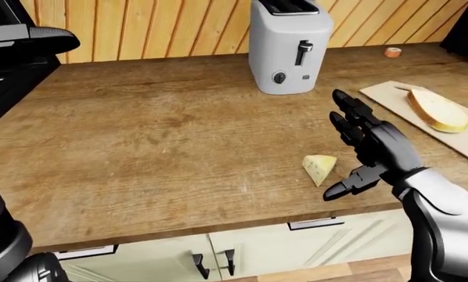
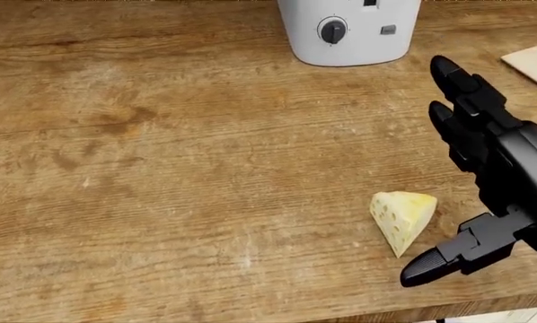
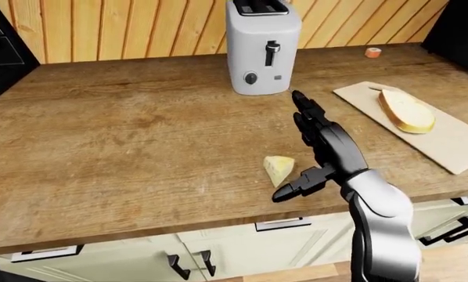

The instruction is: Pick up the wedge of cheese and place it on the slice of bread to prepare a simple cheese on bread dish.

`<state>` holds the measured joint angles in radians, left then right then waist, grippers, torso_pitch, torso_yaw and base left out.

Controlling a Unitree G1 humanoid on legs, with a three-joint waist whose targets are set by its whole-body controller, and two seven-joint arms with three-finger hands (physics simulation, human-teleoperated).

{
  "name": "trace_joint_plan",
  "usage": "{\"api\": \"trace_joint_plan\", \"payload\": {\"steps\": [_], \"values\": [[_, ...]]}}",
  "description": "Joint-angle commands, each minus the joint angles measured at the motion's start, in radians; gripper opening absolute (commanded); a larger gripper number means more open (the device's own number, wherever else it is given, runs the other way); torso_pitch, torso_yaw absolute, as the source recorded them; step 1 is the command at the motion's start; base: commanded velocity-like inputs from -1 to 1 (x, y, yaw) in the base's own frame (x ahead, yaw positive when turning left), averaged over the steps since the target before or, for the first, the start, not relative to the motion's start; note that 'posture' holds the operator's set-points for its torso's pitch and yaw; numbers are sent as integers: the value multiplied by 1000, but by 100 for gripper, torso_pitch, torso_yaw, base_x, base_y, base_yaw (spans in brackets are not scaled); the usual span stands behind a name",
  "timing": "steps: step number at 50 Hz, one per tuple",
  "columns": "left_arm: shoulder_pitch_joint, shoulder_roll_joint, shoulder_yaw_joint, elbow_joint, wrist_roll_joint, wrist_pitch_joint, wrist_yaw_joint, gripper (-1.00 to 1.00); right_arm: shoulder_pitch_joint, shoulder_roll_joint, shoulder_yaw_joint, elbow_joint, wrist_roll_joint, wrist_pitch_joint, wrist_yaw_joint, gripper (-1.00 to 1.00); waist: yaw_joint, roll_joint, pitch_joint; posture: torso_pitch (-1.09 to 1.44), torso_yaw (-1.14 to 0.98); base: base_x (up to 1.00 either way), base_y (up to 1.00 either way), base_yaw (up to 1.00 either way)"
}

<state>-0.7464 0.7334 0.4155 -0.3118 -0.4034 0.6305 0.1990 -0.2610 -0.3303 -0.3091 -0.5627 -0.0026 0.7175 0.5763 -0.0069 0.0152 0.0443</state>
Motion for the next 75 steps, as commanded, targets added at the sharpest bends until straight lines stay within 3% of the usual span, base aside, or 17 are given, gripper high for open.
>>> {"api": "trace_joint_plan", "payload": {"steps": [1, 12, 33, 48, 52, 64, 75], "values": [[-21, 17, 19, -12, 7, -30, -1, 100, -20, -10, -17, -28, -12, -31, -4, 100, 0, 2, -21, 0, 0, 0, 0, 0], [-22, 23, 20, -22, -1, -20, 5, 100, -4, 5, -7, 22, -52, -94, 3, 100, -1, 3, -22, 0, 0, 0, 0, 0], [-26, 20, 15, -24, 3, -18, 6, 100, -4, 16, 3, 20, -67, -97, 14, 69, 0, 4, -22, 0, 0, 0, 0, 0], [-22, 21, 19, -29, 2, -15, 2, 100, 3, 20, 9, 40, -81, -118, 20, 66, -1, 5, -23, 0, 0, 0, 0, 0], [-23, 19, 17, -21, 6, -23, 2, 100, -5, 26, 5, 49, -73, -120, 24, 51, -1, 5, -23, 0, 0, 0, 0, 0], [-26, 17, 15, -19, 9, -23, 4, 100, 3, 24, 15, 57, -92, -115, 25, 31, -1, 4, -24, 0, 0, 0, 0, 0], [-25, 12, 13, -25, 12, -20, 2, 100, 10, 22, 6, 55, -95, -113, 31, 25, 0, 4, -24, 0, 0, 0, 0, 0]]}}
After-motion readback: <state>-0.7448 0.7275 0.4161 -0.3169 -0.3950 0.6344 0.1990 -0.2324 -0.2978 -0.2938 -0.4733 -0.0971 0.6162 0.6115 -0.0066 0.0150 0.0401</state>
